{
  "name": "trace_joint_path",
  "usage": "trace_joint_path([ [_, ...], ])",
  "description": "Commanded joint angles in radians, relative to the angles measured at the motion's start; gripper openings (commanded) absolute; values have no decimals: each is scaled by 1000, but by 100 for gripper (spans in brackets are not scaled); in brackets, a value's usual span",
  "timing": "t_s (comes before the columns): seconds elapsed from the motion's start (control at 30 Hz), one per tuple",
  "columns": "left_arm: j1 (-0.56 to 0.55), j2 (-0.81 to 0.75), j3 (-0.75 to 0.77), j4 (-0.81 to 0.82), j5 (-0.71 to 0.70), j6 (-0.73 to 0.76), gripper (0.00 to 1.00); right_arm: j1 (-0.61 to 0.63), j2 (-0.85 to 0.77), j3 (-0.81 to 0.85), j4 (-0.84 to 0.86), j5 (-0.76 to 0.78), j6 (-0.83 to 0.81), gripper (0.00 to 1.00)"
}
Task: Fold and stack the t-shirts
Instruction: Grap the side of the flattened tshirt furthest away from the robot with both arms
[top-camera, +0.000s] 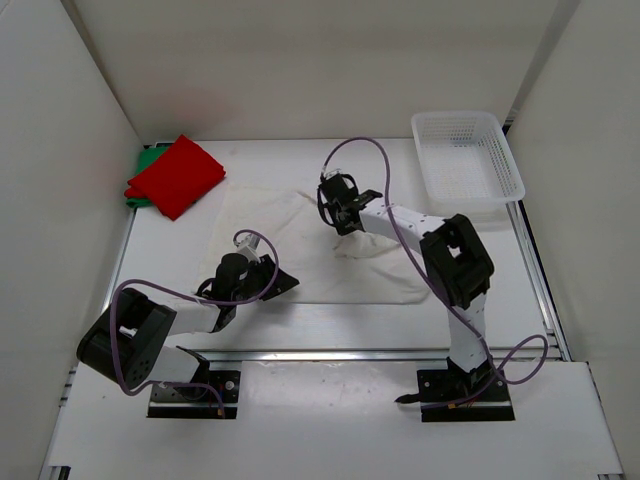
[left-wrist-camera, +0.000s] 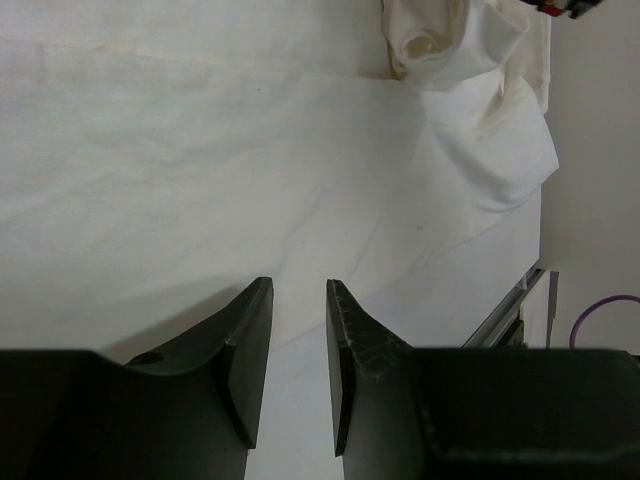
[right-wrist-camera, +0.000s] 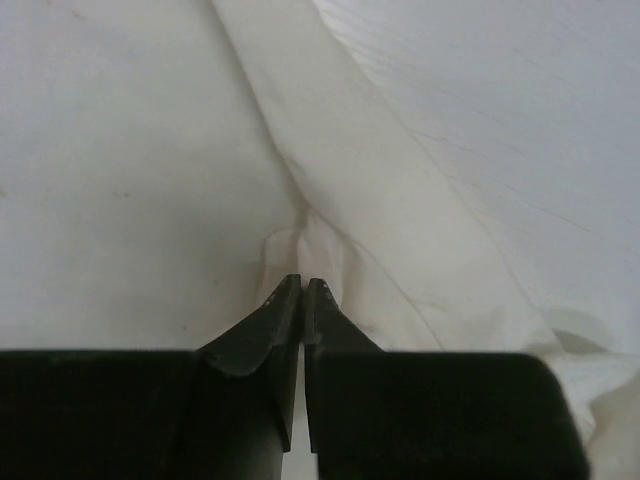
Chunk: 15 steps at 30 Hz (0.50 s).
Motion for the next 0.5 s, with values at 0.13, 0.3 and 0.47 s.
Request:
trace_joint_path([
  [0.13, 8, -27, 7, 16, 17, 4, 39, -111, -297, -145, 141, 62, 99, 0],
  [0.3, 97, -72, 28, -22, 37, -5, 39, -239, -340, -175, 200, 2, 149, 0],
  [0.47, 165, -130, 82, -91, -2, -9, 39, -352, -253, -86, 217, -67, 187, 0],
])
